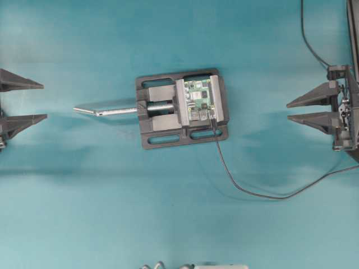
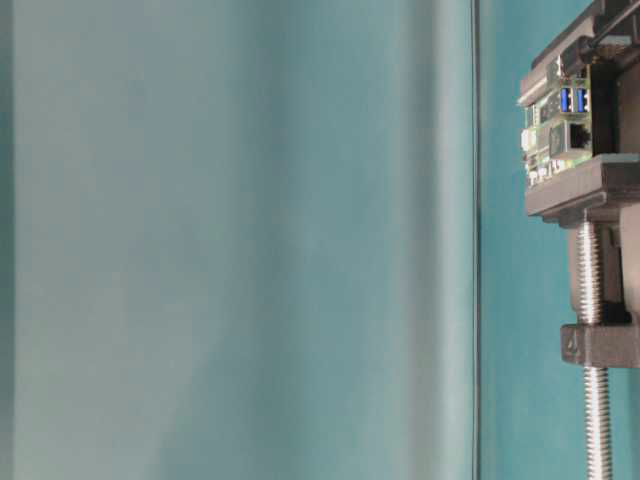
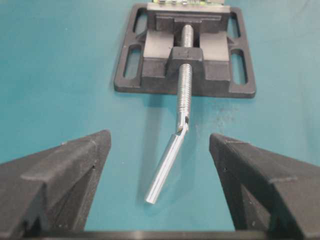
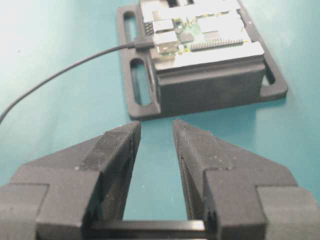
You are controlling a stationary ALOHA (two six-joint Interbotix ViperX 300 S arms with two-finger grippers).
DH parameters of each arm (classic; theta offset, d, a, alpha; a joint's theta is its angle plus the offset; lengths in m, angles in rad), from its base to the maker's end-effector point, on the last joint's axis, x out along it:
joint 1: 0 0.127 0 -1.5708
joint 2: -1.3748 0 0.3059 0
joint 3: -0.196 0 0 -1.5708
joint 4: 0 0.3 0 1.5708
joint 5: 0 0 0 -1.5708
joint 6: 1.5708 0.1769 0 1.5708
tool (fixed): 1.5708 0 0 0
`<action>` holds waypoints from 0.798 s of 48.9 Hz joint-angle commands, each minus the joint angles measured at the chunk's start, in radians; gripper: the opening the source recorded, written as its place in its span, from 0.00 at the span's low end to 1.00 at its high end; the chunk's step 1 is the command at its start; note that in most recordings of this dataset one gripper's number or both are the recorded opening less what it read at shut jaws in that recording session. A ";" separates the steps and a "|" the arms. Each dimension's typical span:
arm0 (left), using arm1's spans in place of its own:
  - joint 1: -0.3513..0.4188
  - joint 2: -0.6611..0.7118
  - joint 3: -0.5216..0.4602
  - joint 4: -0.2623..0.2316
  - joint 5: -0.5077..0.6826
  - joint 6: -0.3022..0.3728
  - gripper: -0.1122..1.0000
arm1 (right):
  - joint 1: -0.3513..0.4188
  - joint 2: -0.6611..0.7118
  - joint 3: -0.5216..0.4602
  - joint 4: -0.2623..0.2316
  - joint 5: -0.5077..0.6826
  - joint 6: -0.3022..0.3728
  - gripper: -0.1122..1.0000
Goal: Insert the USB into the fixed PCB.
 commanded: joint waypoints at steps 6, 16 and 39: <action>0.002 0.009 -0.012 0.002 -0.008 0.002 0.96 | -0.002 0.005 -0.020 -0.005 0.038 0.002 0.46; 0.002 0.009 -0.012 0.002 -0.009 0.002 0.96 | -0.002 0.005 -0.023 -0.005 0.054 0.002 0.46; 0.002 0.009 -0.012 0.002 -0.008 0.003 0.96 | -0.002 0.005 -0.025 -0.005 0.091 -0.003 0.46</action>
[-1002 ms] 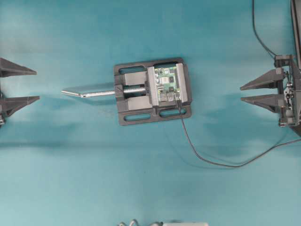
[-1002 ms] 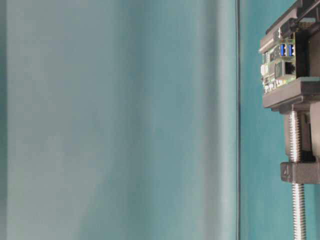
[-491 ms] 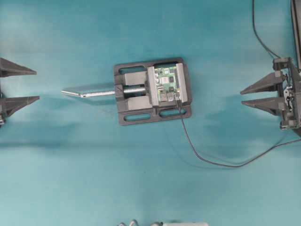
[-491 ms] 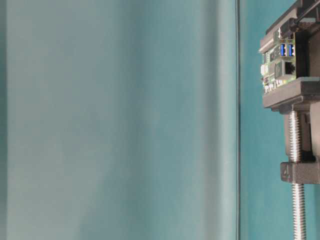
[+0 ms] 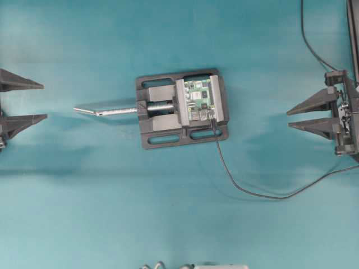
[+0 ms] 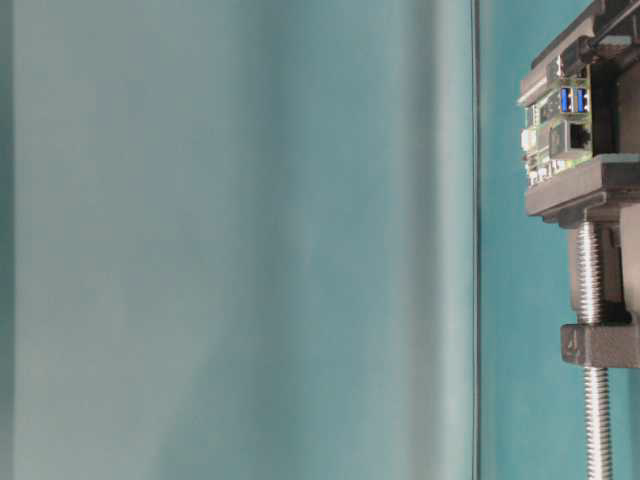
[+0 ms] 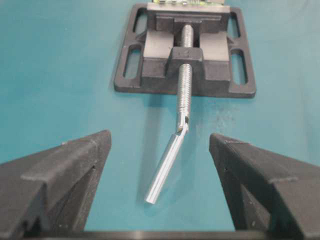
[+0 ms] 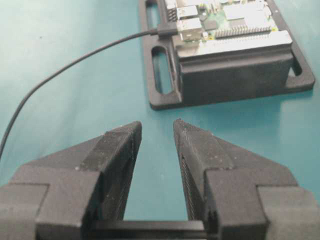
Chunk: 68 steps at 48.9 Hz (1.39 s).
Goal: Insert the USB into the fixed PCB.
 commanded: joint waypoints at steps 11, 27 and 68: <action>0.003 0.009 -0.012 0.002 -0.008 0.003 0.96 | -0.002 0.005 -0.025 -0.003 0.005 0.002 0.46; 0.003 0.009 -0.012 0.002 -0.009 0.003 0.96 | -0.002 0.005 -0.029 -0.003 0.029 0.002 0.46; 0.003 0.009 -0.012 0.002 -0.008 0.003 0.96 | -0.002 0.005 -0.031 -0.003 0.040 0.000 0.46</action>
